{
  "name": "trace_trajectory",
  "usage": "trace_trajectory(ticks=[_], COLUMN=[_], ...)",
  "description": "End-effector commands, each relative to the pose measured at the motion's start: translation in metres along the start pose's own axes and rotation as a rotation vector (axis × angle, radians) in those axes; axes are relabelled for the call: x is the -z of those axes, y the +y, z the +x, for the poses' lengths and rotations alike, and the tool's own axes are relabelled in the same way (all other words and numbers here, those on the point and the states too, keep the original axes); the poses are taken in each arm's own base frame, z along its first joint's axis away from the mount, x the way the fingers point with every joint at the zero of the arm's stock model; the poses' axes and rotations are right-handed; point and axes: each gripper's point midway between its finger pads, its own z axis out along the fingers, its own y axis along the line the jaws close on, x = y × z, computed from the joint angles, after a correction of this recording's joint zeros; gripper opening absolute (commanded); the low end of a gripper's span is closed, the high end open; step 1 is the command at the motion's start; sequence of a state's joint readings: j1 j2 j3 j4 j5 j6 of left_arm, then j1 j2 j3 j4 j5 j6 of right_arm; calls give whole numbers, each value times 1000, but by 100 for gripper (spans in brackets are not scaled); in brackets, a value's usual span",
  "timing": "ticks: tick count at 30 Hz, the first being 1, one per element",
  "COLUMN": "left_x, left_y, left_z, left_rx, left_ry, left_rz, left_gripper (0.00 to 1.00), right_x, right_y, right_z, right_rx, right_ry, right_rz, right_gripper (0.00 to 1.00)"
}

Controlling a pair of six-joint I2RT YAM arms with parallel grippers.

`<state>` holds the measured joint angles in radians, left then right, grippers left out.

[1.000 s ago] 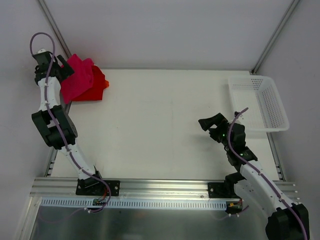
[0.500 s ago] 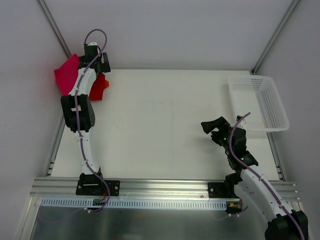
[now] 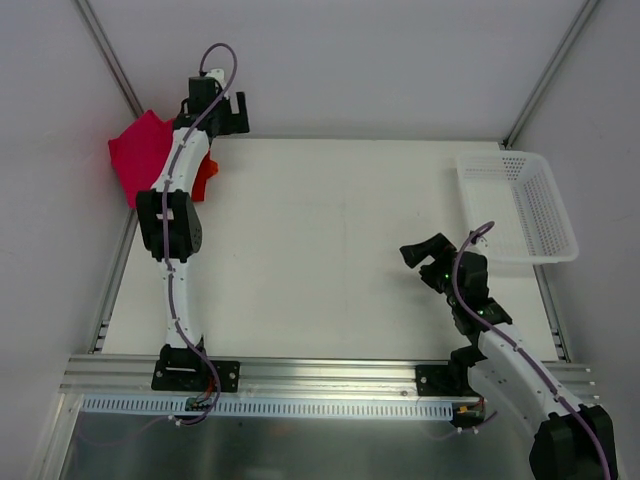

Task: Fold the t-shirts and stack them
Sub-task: Neatly place the folded tshirt to the corner

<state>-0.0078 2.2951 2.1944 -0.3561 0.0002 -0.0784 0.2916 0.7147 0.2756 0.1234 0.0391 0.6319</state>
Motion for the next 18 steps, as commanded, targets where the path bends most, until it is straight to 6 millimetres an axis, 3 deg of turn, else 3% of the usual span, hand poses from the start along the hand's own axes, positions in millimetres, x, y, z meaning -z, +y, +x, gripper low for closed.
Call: trace_trajectory(ticks=[1, 3, 4, 6, 7, 8, 9, 10, 11, 12, 13, 14, 16, 18], left_x=[64, 72, 83, 106, 117, 129, 158, 163, 181, 207, 218, 235, 273, 309], left_y=[-102, -128, -151, -173, -192, -200, -207, -199, -212, -202, -179, -179, -136, -106], left_z=[-64, -62, -61, -67, -60, -61, -76, -75, -74, -81, -87, -85, -82, -59], left_rx=[-56, -68, -83, -105, -125, -148, -166, -194, -222, -246, -276, -296, -280, -263], left_ry=[-146, -142, -146, -168, -165, -179, -230, -245, -267, -308, -340, -358, -373, -335], left_rz=[317, 381, 416, 440, 445, 448, 448, 361, 339, 280, 126, 68, -126, -173], left_gripper=[99, 99, 99, 99, 99, 99, 99, 99, 99, 99, 99, 99, 99, 99], right_x=[0, 1, 2, 6, 8, 13, 17, 20, 24, 33, 37, 41, 54, 63], right_y=[16, 17, 17, 18, 19, 21, 23, 24, 23, 27, 29, 30, 35, 32], right_z=[-9, -10, -11, -13, -14, -16, -18, -21, -22, -25, -27, -29, -31, -27], right_rx=[-24, -27, -27, -25, -19, -6, 3, 12, 24, 50, 64, 82, 141, 188], right_ry=[-27, -32, -35, -39, -39, -38, -39, -45, -45, -53, -59, -60, -56, -18], right_rz=[-58, -62, -63, -61, -60, -55, -54, -54, -46, -59, -64, -69, -81, -57], right_gripper=[99, 99, 99, 99, 100, 99, 99, 99, 99, 100, 99, 100, 99, 99])
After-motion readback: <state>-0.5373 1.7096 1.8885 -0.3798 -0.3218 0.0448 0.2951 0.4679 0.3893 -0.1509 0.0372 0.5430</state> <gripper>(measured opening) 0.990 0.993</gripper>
